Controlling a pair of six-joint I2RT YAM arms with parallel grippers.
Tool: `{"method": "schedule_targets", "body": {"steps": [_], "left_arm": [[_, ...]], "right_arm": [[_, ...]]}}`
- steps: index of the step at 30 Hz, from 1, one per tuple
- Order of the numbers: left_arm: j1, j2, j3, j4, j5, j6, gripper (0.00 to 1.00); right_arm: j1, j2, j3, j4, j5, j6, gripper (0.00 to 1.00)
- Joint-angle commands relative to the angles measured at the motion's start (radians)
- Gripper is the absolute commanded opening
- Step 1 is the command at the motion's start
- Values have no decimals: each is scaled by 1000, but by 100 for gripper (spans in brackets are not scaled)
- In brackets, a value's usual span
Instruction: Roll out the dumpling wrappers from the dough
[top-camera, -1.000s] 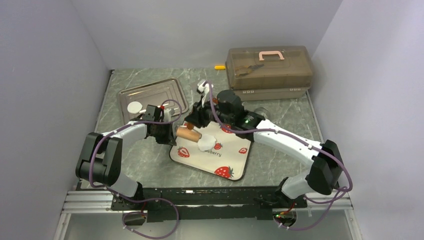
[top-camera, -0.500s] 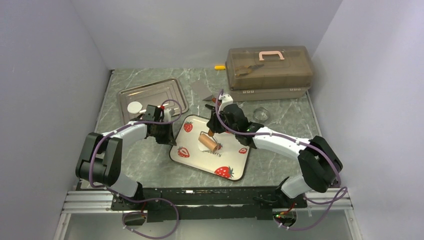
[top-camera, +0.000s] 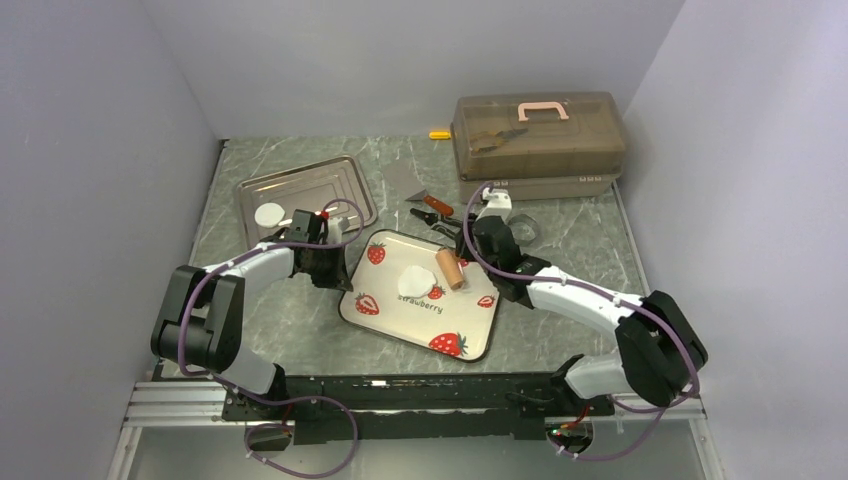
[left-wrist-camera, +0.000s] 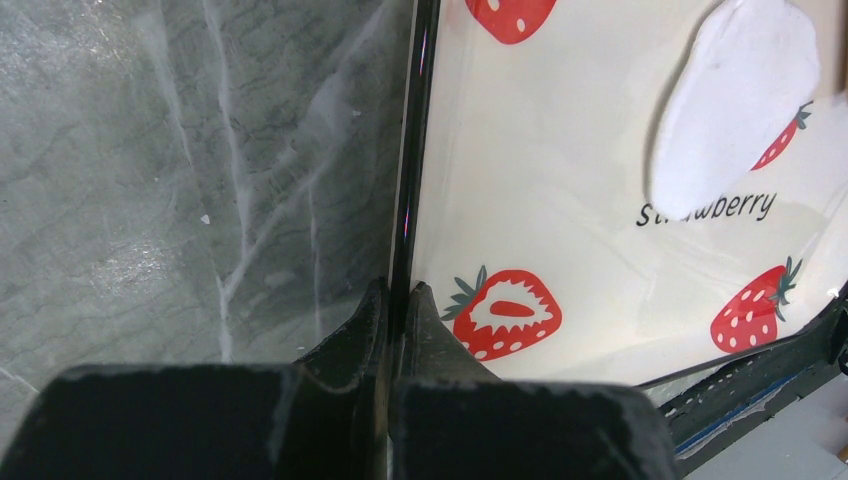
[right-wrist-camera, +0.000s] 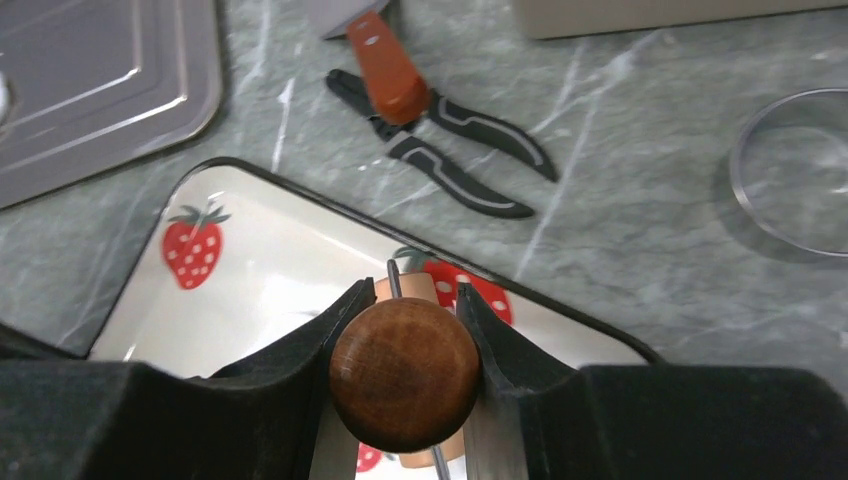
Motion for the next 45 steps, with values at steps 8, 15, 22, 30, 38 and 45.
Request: {"method": "schedule_targets", "body": {"steps": [8, 15, 22, 30, 38, 45], "left_arm": [[15, -35, -1, 25, -50, 7, 0], [15, -29, 2, 21, -50, 5, 0], [16, -20, 3, 20, -49, 2, 0], [17, -23, 2, 21, -50, 2, 0], [19, -16, 4, 21, -48, 1, 0], [20, -18, 2, 23, -50, 1, 0]], "right_arm": [[1, -84, 196, -245, -87, -233, 0], [36, -22, 216, 5, -312, -40, 0], [30, 103, 55, 95, -140, -20, 0], [-48, 31, -144, 41, -32, 47, 0], [-100, -44, -86, -119, -30, -11, 0], [-104, -84, 87, -88, -309, -189, 0]]}}
